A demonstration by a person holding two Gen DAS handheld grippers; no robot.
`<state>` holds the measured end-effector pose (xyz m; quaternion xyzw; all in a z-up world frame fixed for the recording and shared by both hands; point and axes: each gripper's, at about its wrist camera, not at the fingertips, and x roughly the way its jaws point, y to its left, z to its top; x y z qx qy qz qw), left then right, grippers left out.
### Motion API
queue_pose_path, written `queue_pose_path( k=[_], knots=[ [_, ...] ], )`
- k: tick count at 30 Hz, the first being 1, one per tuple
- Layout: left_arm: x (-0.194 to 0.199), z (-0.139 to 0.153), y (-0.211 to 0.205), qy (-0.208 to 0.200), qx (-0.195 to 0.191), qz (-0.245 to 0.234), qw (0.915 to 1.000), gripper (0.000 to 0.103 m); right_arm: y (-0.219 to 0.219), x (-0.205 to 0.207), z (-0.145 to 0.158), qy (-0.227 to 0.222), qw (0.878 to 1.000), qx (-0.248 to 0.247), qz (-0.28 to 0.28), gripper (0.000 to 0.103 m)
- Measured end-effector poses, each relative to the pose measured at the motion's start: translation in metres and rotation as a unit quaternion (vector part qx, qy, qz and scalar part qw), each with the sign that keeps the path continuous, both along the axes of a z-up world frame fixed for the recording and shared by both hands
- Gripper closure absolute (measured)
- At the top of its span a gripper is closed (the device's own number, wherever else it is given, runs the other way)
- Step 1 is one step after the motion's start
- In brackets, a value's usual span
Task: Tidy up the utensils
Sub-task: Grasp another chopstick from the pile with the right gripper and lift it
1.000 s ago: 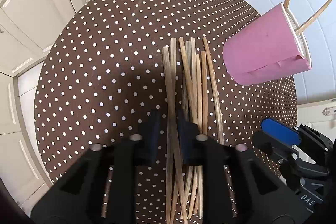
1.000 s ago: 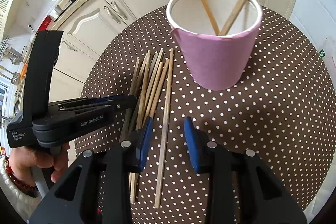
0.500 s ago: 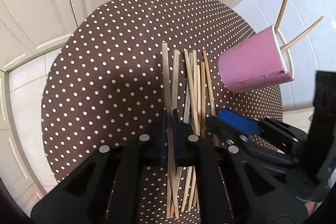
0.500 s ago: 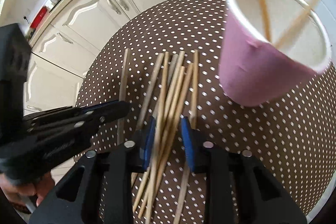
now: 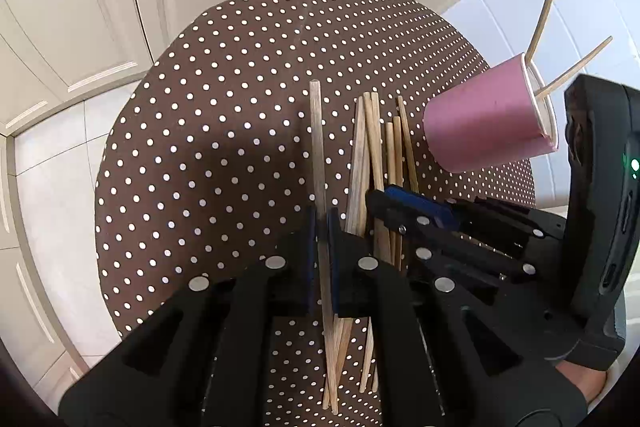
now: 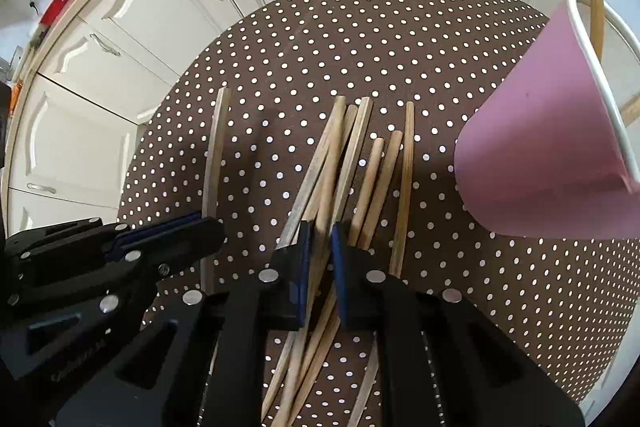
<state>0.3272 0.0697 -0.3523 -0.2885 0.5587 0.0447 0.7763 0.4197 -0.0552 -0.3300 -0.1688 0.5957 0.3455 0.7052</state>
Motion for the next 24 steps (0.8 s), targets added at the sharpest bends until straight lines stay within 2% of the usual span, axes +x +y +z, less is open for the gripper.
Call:
queue_pose_path(
  k=[6, 14, 18, 24],
  knots=[
    [0.000, 0.001, -0.003, 0.002, -0.006, -0.002, 1.0000, 0.097, 0.000, 0.003, -0.003, 0.012, 1.000, -0.001, -0.002, 0.097],
    [-0.003, 0.021, -0.009, -0.012, -0.010, 0.004, 0.9999, 0.097, -0.023, 0.004, 0.015, 0.053, 0.997, 0.051, -0.019, 0.098],
    [-0.004, 0.038, -0.016, -0.026, 0.002, 0.008, 0.9996, 0.097, -0.039, 0.005, 0.028, 0.066, 0.994, 0.081, -0.013, 0.098],
    [-0.009, 0.037, -0.024, -0.013, 0.012, 0.044, 0.9989, 0.096, -0.053, 0.005, 0.030, 0.078, 0.993, 0.083, 0.003, 0.098]
  ],
)
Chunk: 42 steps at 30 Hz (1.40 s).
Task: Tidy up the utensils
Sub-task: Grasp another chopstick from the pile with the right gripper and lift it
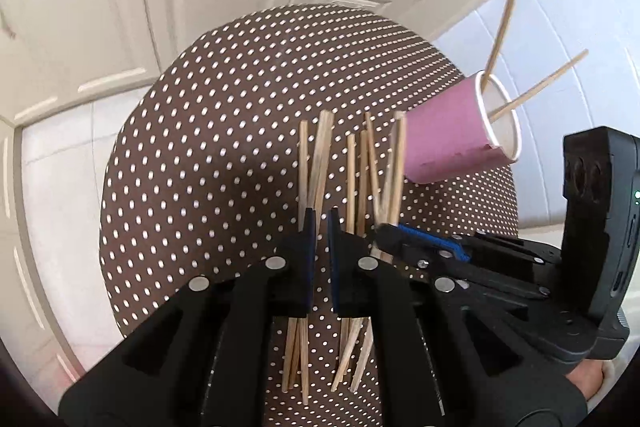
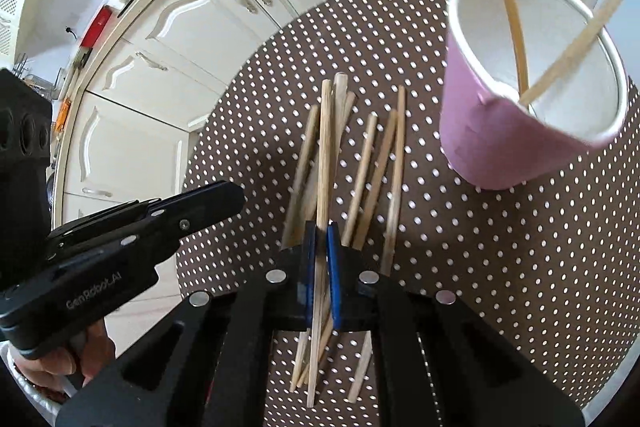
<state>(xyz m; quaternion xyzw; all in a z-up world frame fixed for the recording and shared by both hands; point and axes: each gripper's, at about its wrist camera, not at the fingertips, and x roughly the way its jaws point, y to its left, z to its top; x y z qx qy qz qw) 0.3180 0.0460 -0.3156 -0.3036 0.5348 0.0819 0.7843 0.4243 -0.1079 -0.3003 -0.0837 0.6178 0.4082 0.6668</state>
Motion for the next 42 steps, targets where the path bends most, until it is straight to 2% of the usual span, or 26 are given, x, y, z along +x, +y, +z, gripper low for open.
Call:
queue_pose_path(
  k=[7, 15, 20, 29, 35, 37, 38, 42],
  knots=[
    [-0.005, -0.032, -0.013, 0.050, -0.002, 0.020, 0.9985, 0.096, -0.001, 0.003, -0.026, 0.028, 0.999, -0.016, 0.003, 0.098],
    [0.008, -0.045, -0.009, 0.068, 0.001, 0.019, 0.9975, 0.096, -0.003, 0.004, -0.036, 0.035, 0.999, -0.025, -0.001, 0.095],
    [0.018, -0.051, -0.006, 0.076, 0.001, 0.012, 0.9971, 0.083, -0.005, 0.008, -0.038, 0.045, 0.999, -0.022, -0.005, 0.097],
    [0.029, -0.052, -0.001, 0.084, 0.014, -0.005, 0.9964, 0.077, -0.006, 0.010, -0.038, 0.034, 0.999, -0.031, -0.011, 0.095],
    [0.036, -0.052, 0.000, 0.086, 0.016, -0.017, 0.9960, 0.077, -0.003, 0.015, -0.037, 0.032, 0.999, -0.032, -0.011, 0.098],
    [0.036, -0.052, 0.000, 0.084, 0.018, -0.021, 0.9961, 0.084, -0.003, 0.015, -0.036, 0.034, 0.999, -0.029, -0.013, 0.098],
    [0.035, -0.052, 0.000, 0.078, 0.010, -0.022, 0.9967, 0.095, -0.002, 0.015, -0.036, 0.036, 0.999, -0.026, -0.015, 0.098],
    [0.032, -0.048, -0.001, 0.068, 0.007, -0.016, 0.9975, 0.096, -0.005, 0.013, -0.027, 0.039, 0.999, -0.015, -0.015, 0.098]
  ],
)
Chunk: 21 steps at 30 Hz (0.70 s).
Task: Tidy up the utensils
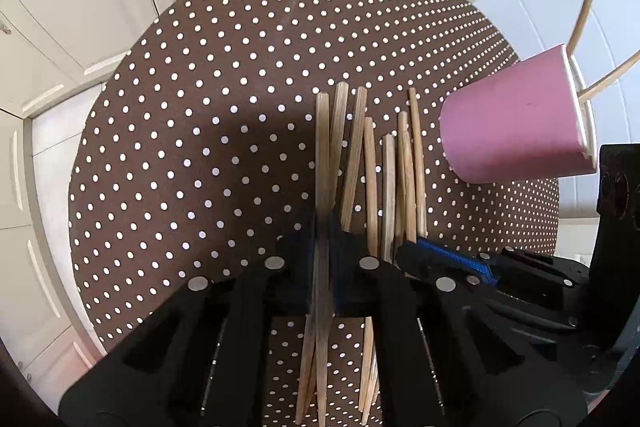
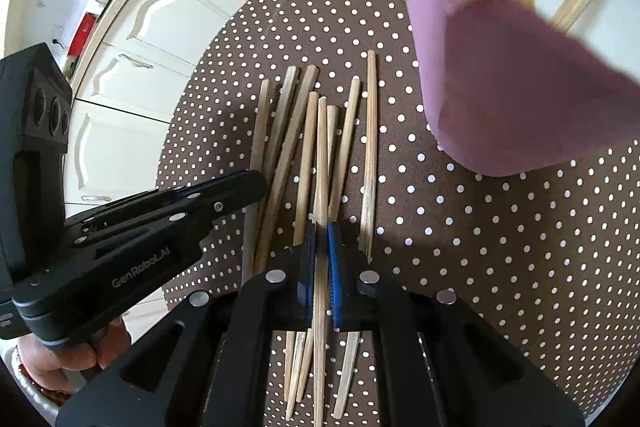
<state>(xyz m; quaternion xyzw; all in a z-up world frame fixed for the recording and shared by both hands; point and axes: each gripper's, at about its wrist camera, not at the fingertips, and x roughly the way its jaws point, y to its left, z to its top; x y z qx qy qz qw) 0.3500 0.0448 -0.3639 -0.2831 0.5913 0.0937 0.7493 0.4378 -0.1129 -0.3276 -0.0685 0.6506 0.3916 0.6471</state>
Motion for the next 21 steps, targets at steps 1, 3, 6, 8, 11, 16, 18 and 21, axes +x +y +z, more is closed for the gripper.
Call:
queue_pose_path(
  k=[1, 3, 6, 8, 11, 16, 18, 21],
  knots=[
    [-0.001, 0.001, 0.000, -0.002, 0.000, 0.003, 1.0000, 0.096, 0.000, -0.001, 0.002, -0.001, 1.000, 0.002, 0.001, 0.098],
    [-0.004, 0.007, 0.001, -0.011, 0.001, 0.007, 0.9999, 0.096, -0.003, -0.001, 0.008, -0.004, 1.000, 0.007, 0.002, 0.098],
    [-0.010, 0.018, -0.001, -0.026, -0.001, 0.013, 0.9996, 0.096, -0.007, -0.002, 0.018, -0.008, 1.000, 0.019, 0.006, 0.098],
    [-0.016, 0.029, -0.002, -0.038, -0.001, 0.019, 0.9991, 0.096, -0.010, -0.003, 0.026, -0.013, 0.999, 0.027, 0.011, 0.098],
    [-0.021, 0.051, -0.006, -0.061, 0.004, 0.026, 0.9978, 0.096, -0.017, -0.005, 0.044, -0.029, 0.998, 0.044, 0.018, 0.098],
    [-0.030, 0.092, -0.015, -0.100, 0.022, 0.031, 0.9943, 0.097, -0.029, -0.011, 0.083, -0.068, 0.994, 0.079, 0.032, 0.098],
    [-0.035, 0.109, -0.021, -0.116, 0.029, 0.035, 0.9922, 0.097, -0.033, -0.013, 0.098, -0.085, 0.991, 0.095, 0.036, 0.098],
    [-0.039, 0.135, -0.029, -0.141, 0.044, 0.040, 0.9883, 0.097, -0.044, -0.013, 0.118, -0.105, 0.987, 0.118, 0.039, 0.098]
  ],
)
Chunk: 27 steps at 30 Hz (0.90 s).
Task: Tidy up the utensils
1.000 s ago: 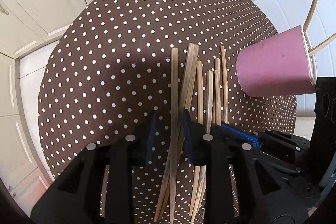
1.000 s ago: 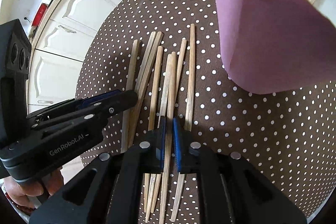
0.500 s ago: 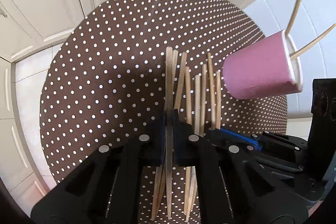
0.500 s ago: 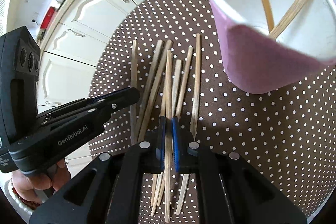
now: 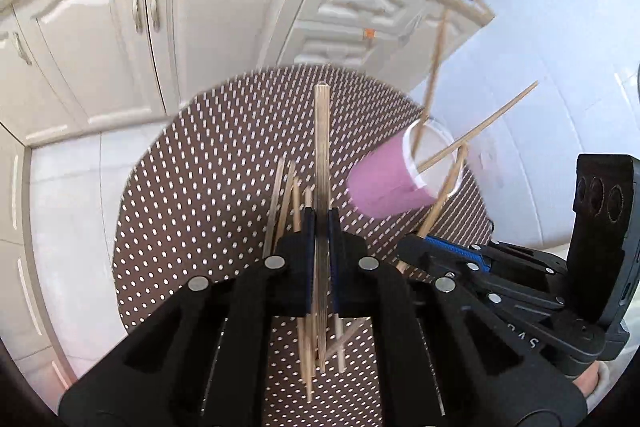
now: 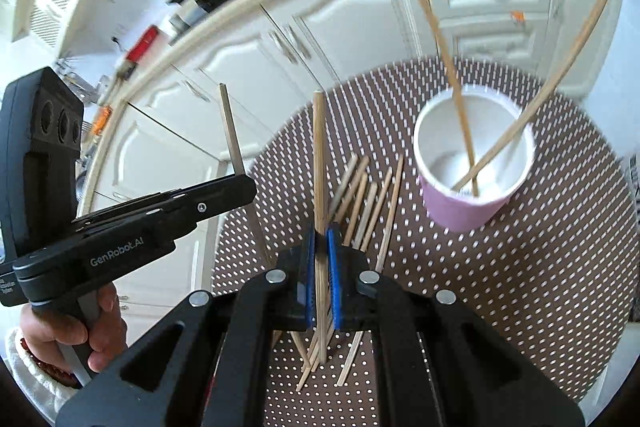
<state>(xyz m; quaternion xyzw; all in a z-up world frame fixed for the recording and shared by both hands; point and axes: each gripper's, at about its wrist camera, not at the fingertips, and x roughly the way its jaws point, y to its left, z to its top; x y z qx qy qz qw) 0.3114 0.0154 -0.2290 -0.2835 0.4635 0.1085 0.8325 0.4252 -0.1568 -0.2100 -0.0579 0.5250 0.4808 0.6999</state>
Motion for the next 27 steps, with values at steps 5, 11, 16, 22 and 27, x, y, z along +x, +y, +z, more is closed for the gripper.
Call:
queue_pose_path(
  k=[5, 11, 16, 22, 27],
  knots=[
    [0.002, 0.043, -0.012, -0.049, 0.022, 0.003, 0.9985, 0.097, -0.016, 0.006, 0.044, -0.043, 0.998, 0.034, 0.002, 0.098],
    [0.020, 0.087, -0.026, -0.106, 0.055, 0.006, 0.9928, 0.097, -0.044, 0.028, 0.099, -0.104, 0.992, 0.072, -0.022, 0.098],
    [0.045, 0.105, -0.037, -0.138, 0.074, 0.012, 0.9876, 0.097, -0.056, 0.050, 0.120, -0.143, 0.985, 0.078, -0.051, 0.098],
    [0.070, 0.115, -0.047, -0.169, 0.092, 0.026, 0.9810, 0.097, -0.063, 0.070, 0.125, -0.169, 0.980, 0.080, -0.072, 0.098],
    [0.085, 0.112, -0.047, -0.186, 0.116, 0.048, 0.9744, 0.097, -0.065, 0.082, 0.119, -0.175, 0.979, 0.069, -0.078, 0.098]
  ],
)
